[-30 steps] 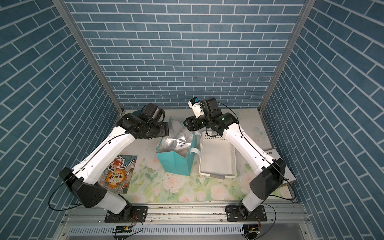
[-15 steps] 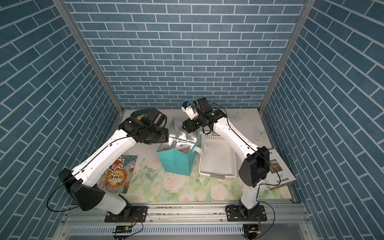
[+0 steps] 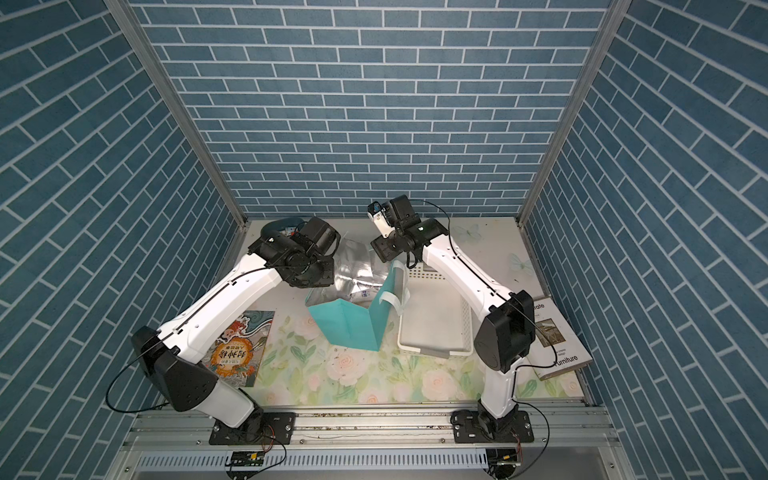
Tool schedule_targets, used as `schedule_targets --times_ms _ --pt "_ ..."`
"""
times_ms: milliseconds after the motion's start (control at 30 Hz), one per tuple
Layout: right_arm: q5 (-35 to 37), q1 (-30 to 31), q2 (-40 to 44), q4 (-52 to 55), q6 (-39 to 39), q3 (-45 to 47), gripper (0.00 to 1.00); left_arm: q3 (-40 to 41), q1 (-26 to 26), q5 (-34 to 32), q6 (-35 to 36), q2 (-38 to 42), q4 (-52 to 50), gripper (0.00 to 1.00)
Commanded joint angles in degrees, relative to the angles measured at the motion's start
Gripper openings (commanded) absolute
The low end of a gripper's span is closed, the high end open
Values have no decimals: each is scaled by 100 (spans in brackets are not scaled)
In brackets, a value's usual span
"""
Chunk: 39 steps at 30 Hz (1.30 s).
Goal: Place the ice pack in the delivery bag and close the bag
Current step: Adjust the delivery bag at the center of the board.
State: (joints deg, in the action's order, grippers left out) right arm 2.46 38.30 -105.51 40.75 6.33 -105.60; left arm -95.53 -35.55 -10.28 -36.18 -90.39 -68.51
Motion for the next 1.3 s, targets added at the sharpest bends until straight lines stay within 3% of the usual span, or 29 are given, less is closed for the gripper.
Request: schedule_targets --times_ms 0,167,333,400,533,700,967,1133,1200,1267 --pt "319 4 136 -77 191 -89 73 -113 -17 -135 24 -31 -212 31" --pt "-224 10 31 -68 186 52 72 -220 -18 -140 12 -66 -266 22" --pt "-483 15 -83 -6 120 54 61 -335 -13 -290 -24 -121 -305 10" --pt "-619 17 -67 28 -7 -31 45 -442 -3 -517 -155 -215 -424 0" --pt "-849 103 8 229 -217 -105 1 -902 39 -821 -168 -579 -639 0" --pt "-855 312 293 575 -587 209 0 -1469 225 -887 166 -981 -563 0" --pt "-1275 617 1444 289 -2150 1200 0 -2178 645 -93 778 -1395 -11 0" --pt "-1556 651 1751 -77 -2722 1727 0 -2232 673 327 953 -1501 140 10" --pt "-1422 650 1647 41 -2737 1669 1 -2149 672 353 956 -1459 141 21" --pt "-1260 651 1547 127 -2698 1568 11 -2049 673 360 951 -1364 138 31"
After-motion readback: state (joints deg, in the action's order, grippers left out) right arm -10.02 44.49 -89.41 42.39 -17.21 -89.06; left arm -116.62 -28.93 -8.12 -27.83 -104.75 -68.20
